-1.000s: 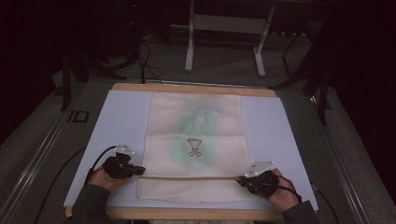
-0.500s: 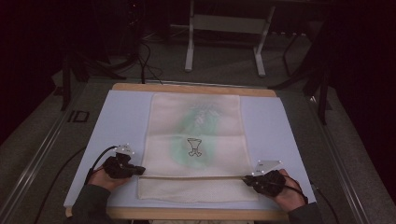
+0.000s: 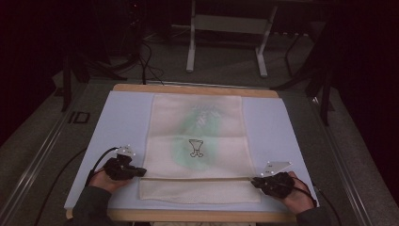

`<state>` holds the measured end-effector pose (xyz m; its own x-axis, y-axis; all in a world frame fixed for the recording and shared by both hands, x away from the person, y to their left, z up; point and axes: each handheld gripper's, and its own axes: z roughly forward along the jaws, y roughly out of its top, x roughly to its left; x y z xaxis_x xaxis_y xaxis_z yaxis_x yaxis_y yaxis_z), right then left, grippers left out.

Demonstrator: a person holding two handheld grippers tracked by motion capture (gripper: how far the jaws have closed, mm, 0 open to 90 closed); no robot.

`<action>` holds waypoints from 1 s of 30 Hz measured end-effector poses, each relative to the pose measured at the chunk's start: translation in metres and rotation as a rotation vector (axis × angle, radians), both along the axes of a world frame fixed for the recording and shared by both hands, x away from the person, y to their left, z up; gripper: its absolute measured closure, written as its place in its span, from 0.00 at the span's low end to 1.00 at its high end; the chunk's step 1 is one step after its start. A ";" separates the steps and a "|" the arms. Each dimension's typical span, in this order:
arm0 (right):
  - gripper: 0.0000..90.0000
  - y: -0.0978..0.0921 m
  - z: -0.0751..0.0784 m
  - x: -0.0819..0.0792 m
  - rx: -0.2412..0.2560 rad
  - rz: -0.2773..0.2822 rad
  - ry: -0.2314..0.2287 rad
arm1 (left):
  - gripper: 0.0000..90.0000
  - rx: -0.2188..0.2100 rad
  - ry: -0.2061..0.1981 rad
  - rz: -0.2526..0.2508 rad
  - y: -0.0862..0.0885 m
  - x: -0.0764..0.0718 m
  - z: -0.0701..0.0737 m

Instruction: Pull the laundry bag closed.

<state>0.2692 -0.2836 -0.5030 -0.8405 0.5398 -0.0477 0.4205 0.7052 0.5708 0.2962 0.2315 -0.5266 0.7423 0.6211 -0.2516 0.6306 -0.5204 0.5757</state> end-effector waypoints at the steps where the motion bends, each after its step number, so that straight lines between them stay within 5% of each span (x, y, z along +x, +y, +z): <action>1: 0.91 0.000 -0.001 0.000 -0.001 0.001 -0.001 | 1.00 -0.001 0.000 -0.001 0.000 0.000 0.000; 13: 0.68 0.000 -0.003 0.002 0.062 -0.015 -0.012 | 1.00 0.003 -0.009 -0.008 -0.001 0.000 0.001; 20: 0.62 -0.001 -0.003 0.005 0.097 -0.047 -0.028 | 0.98 0.008 -0.023 -0.016 -0.003 0.000 0.003; 30: 0.59 -0.018 -0.003 0.011 0.163 -0.187 -0.071 | 0.95 0.004 -0.073 0.009 -0.003 0.001 0.006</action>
<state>0.2799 -0.3013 -0.5064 -0.7231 0.6907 -0.0034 0.4893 0.5157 0.7033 0.2970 0.2287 -0.5201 0.7527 0.6289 -0.1946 0.5920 -0.5174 0.6179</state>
